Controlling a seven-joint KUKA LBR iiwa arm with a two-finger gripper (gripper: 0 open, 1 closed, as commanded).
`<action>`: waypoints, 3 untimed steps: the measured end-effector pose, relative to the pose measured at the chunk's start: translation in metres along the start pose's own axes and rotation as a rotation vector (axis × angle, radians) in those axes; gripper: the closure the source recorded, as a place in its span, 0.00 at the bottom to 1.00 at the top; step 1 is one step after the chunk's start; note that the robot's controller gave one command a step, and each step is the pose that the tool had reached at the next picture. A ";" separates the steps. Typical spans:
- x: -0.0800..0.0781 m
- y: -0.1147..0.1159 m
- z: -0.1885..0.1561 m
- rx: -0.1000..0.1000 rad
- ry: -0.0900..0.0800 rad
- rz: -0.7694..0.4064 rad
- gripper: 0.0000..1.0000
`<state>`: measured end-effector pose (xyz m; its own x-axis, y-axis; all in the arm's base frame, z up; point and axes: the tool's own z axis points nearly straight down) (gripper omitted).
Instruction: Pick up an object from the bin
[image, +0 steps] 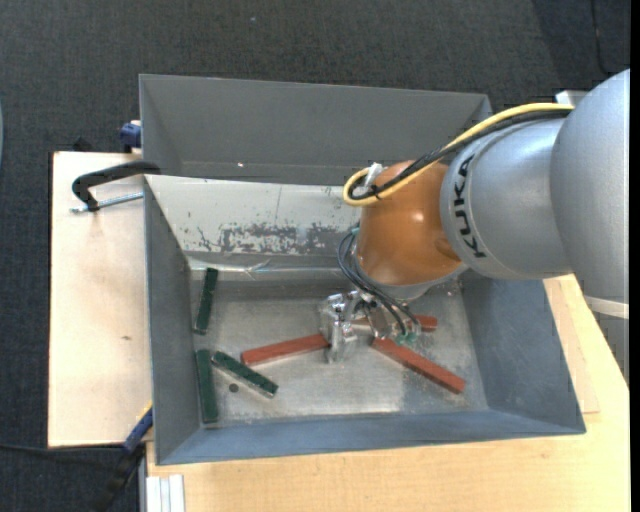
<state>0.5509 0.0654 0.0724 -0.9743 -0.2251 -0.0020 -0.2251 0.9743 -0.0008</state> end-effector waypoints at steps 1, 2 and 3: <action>-0.008 0.004 -0.002 -0.001 -0.002 -0.014 1.00; -0.007 0.009 -0.042 -0.001 -0.009 -0.010 1.00; 0.025 -0.041 -0.034 -0.001 0.001 -0.438 0.00</action>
Offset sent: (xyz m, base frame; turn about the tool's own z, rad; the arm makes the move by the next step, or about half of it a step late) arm 0.0009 0.0301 -0.0024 -0.3957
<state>0.5358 0.0196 0.1060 -0.7866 -0.6174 -0.0005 -0.6174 0.7866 -0.0008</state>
